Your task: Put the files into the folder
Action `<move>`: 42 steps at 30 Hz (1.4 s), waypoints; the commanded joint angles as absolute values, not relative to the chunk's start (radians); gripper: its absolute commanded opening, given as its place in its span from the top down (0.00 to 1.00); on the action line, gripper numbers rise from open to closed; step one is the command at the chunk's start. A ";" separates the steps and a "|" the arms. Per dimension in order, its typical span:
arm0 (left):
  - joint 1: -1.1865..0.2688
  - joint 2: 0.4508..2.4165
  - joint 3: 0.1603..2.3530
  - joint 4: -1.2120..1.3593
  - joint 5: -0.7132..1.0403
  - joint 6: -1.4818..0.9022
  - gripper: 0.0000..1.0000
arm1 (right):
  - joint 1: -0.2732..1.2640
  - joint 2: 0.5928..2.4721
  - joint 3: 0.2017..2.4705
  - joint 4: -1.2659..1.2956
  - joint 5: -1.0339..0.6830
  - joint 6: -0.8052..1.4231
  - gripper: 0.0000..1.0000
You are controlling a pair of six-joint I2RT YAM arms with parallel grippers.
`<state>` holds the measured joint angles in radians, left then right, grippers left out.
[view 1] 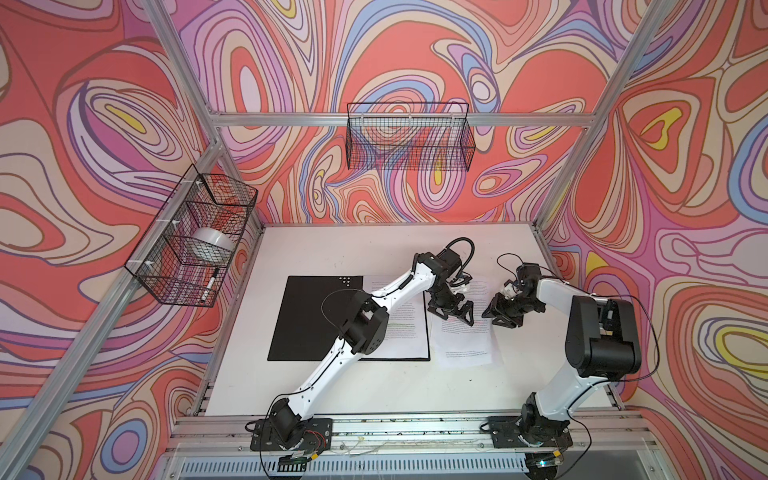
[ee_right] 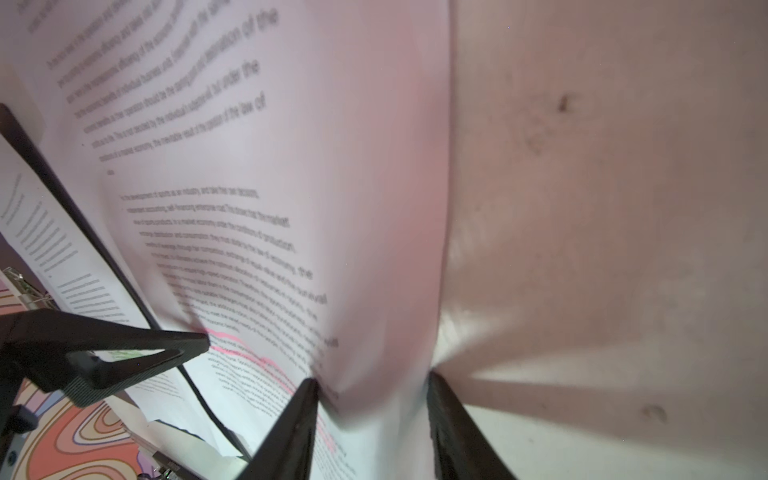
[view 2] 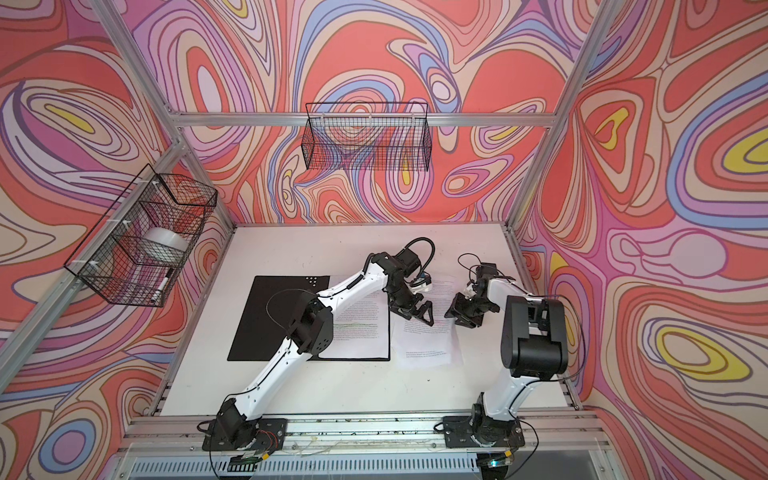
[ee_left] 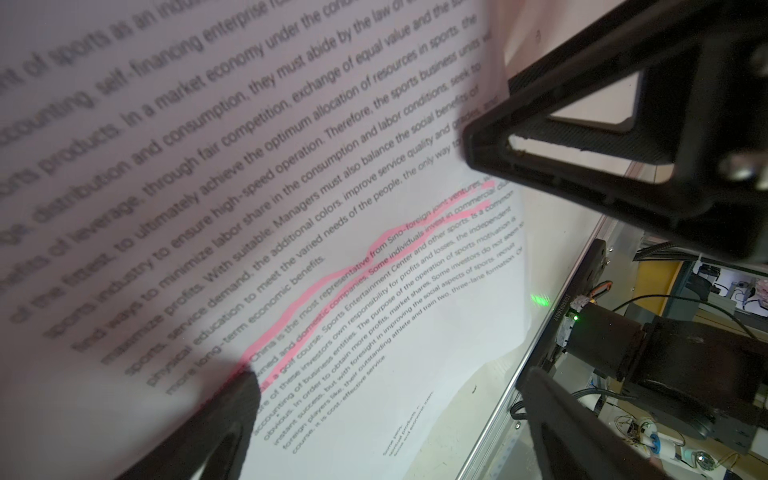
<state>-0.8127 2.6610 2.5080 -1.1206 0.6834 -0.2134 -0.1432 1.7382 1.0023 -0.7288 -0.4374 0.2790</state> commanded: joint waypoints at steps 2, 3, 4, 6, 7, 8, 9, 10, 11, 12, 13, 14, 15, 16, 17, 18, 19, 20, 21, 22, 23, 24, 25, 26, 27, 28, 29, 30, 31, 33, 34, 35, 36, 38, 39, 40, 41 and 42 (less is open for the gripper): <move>-0.817 2.706 2.505 -1.126 0.666 -0.210 0.00 | -0.137 1.741 0.991 -0.732 -0.394 0.282 0.64; -0.816 2.705 2.504 -1.126 0.666 -0.209 0.00 | -0.137 1.741 0.990 -0.728 -0.394 0.285 0.65; -0.815 2.703 2.504 -1.127 0.666 -0.209 0.00 | -0.136 1.743 0.990 -0.725 -0.393 0.286 0.66; -0.816 2.700 2.505 -1.124 0.665 -0.207 0.00 | -0.135 1.743 0.991 -0.724 -0.388 0.285 0.72; -0.815 2.698 2.506 -1.126 0.663 -0.207 0.00 | -0.135 1.743 0.993 -0.728 -0.383 0.285 0.73; -0.815 2.697 2.505 -1.127 0.660 -0.206 0.00 | -0.135 1.743 0.995 -0.729 -0.377 0.284 0.74; -0.815 2.695 2.507 -1.127 0.661 -0.204 0.00 | -0.135 1.740 0.997 -0.732 -0.375 0.282 0.76; -0.815 2.692 2.508 -1.129 0.660 -0.201 0.00 | -0.135 1.736 1.000 -0.736 -0.369 0.280 0.77; -0.813 2.688 2.509 -1.131 0.659 -0.199 0.00 | -0.135 1.731 1.002 -0.739 -0.364 0.279 0.80; -0.812 2.684 2.512 -1.133 0.655 -0.197 0.00 | -0.135 1.725 1.004 -0.742 -0.360 0.276 0.82; -0.809 2.679 2.516 -1.136 0.653 -0.193 0.00 | -0.135 1.719 1.008 -0.747 -0.357 0.275 0.84; -0.806 2.672 2.521 -1.141 0.646 -0.188 0.00 | -0.135 1.713 1.010 -0.749 -0.353 0.272 0.84; -0.801 2.664 2.526 -1.145 0.641 -0.183 0.00 | -0.135 1.708 1.012 -0.750 -0.353 0.271 0.85; -0.797 2.654 2.529 -1.147 0.637 -0.180 0.00 | -0.135 1.701 1.012 -0.750 -0.356 0.269 0.89; -0.791 2.641 2.530 -1.149 0.635 -0.179 0.00 | -0.135 1.696 1.016 -0.753 -0.355 0.268 0.91; -0.786 2.628 2.529 -1.148 0.639 -0.178 0.00 | -0.136 1.692 1.018 -0.757 -0.353 0.267 0.91; -0.780 2.610 2.531 -1.147 0.642 -0.178 0.00 | -0.135 1.688 1.022 -0.759 -0.354 0.264 0.93; -0.774 2.595 2.530 -1.147 0.645 -0.176 0.00 | -0.135 1.685 1.026 -0.762 -0.356 0.261 0.94; -0.769 2.580 2.531 -1.147 0.647 -0.174 0.00 | -0.135 1.684 1.029 -0.765 -0.356 0.259 0.94; -0.762 2.564 2.530 -1.149 0.647 -0.170 0.00 | -0.135 1.681 1.034 -0.772 -0.357 0.256 0.95; -0.755 2.549 2.530 -1.151 0.647 -0.169 0.00 | -0.135 1.679 1.039 -0.778 -0.359 0.251 0.95; -0.749 2.535 2.530 -1.152 0.647 -0.169 0.00 | -0.135 1.677 1.042 -0.782 -0.362 0.249 0.95; -0.742 2.521 2.531 -1.154 0.647 -0.168 0.00 | -0.135 1.673 1.045 -0.787 -0.363 0.247 0.95; -0.733 2.505 2.531 -1.155 0.649 -0.169 0.00 | -0.135 1.665 1.048 -0.791 -0.366 0.246 0.96; -0.725 2.493 2.531 -1.155 0.650 -0.169 0.00 | -0.135 1.660 1.052 -0.796 -0.367 0.245 0.96; -0.715 2.476 2.530 -1.155 0.650 -0.168 0.00 | -0.135 1.652 1.057 -0.802 -0.367 0.244 0.96; -0.705 2.461 2.531 -1.157 0.650 -0.166 0.00 | -0.135 1.646 1.063 -0.806 -0.368 0.242 0.96; -0.695 2.447 2.529 -1.158 0.650 -0.164 0.00 | -0.136 1.640 1.069 -0.813 -0.368 0.240 0.96; -0.683 2.432 2.530 -1.160 0.650 -0.163 0.00 | -0.135 1.635 1.078 -0.821 -0.367 0.239 0.96; -0.658 2.406 2.530 -1.163 0.652 -0.161 0.00 | -0.135 1.630 1.096 -0.835 -0.368 0.238 0.96; -0.646 2.395 2.529 -1.163 0.650 -0.161 0.00 | -0.136 1.628 1.105 -0.841 -0.372 0.236 0.96; -0.635 2.385 2.527 -1.164 0.651 -0.160 0.00 | -0.135 1.627 1.111 -0.844 -0.374 0.236 0.95; -0.623 2.374 2.525 -1.164 0.653 -0.160 0.00 | -0.135 1.626 1.117 -0.845 -0.378 0.238 0.95; -0.604 2.360 2.518 -1.166 0.657 -0.160 0.00 | -0.135 1.631 1.125 -0.849 -0.383 0.238 0.94; -0.595 2.354 2.513 -1.166 0.661 -0.162 0.00 | -0.135 1.634 1.128 -0.848 -0.389 0.238 0.94; -0.588 2.349 2.506 -1.164 0.667 -0.165 0.00 | -0.135 1.639 1.127 -0.846 -0.394 0.238 0.94; -0.583 2.346 2.502 -1.164 0.671 -0.166 0.00 | -0.135 1.645 1.129 -0.844 -0.397 0.239 0.93; -0.580 2.342 2.497 -1.164 0.675 -0.167 0.00 | -0.135 1.650 1.128 -0.840 -0.400 0.240 0.92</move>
